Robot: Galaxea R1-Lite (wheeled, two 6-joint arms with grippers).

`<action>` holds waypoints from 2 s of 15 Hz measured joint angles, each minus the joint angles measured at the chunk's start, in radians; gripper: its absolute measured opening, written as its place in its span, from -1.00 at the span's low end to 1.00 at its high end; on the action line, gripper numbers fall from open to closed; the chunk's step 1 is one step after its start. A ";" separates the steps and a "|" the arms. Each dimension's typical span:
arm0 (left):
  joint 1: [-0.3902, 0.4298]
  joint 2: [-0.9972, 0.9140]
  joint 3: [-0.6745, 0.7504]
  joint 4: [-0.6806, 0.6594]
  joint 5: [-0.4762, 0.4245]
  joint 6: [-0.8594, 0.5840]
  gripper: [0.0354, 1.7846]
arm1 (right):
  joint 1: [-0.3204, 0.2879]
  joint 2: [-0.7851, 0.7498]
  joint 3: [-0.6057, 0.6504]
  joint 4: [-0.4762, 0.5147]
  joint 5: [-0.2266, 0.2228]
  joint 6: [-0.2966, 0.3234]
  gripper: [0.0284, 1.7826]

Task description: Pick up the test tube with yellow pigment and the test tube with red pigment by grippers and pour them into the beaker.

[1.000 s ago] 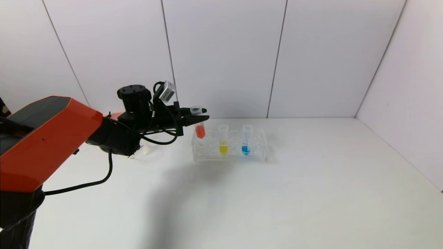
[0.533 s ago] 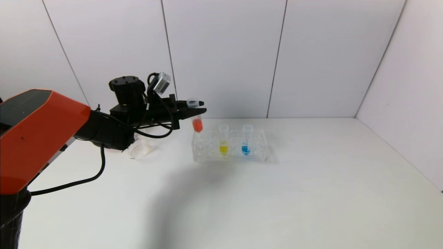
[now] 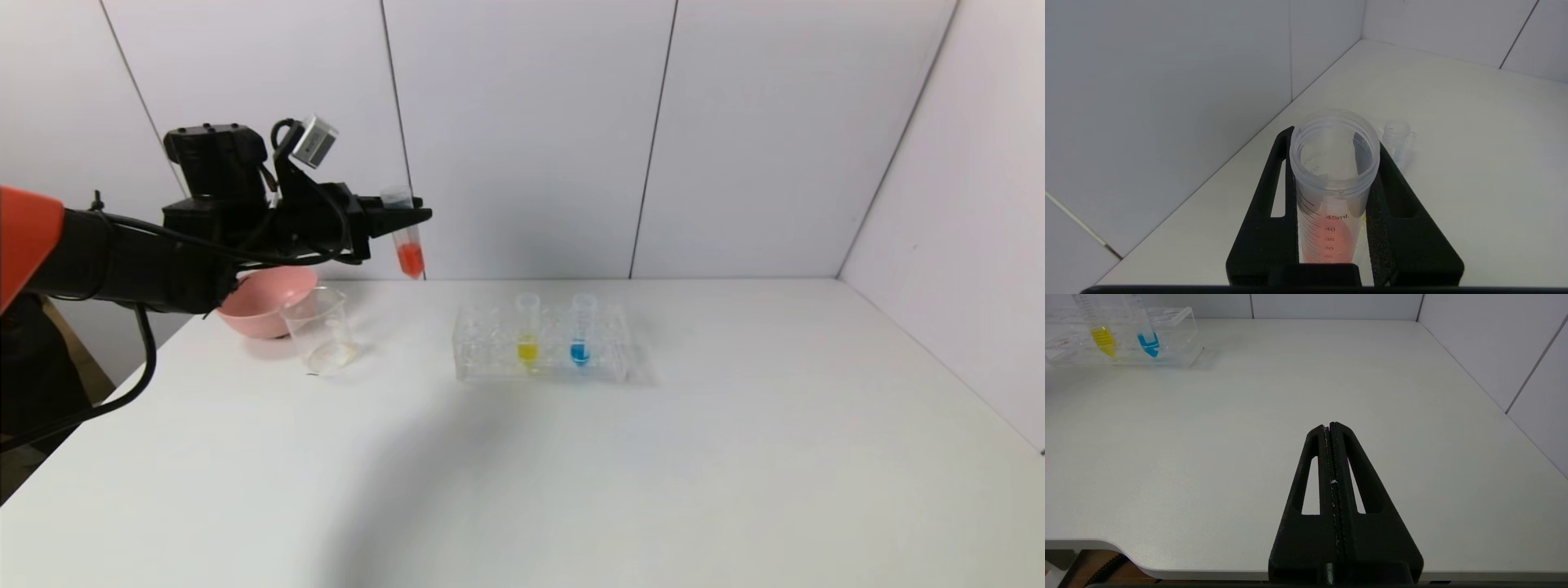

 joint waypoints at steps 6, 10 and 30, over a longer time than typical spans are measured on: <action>0.056 -0.124 0.015 0.146 0.270 0.007 -0.50 | 0.000 0.000 0.000 0.000 0.000 0.000 -0.91; 0.125 -0.185 0.039 0.236 0.367 0.009 -0.50 | 0.000 0.000 0.000 0.000 0.000 0.000 -0.91; 0.480 -0.152 0.150 0.110 0.238 0.009 -0.50 | 0.000 0.000 0.000 0.000 0.000 0.000 -0.91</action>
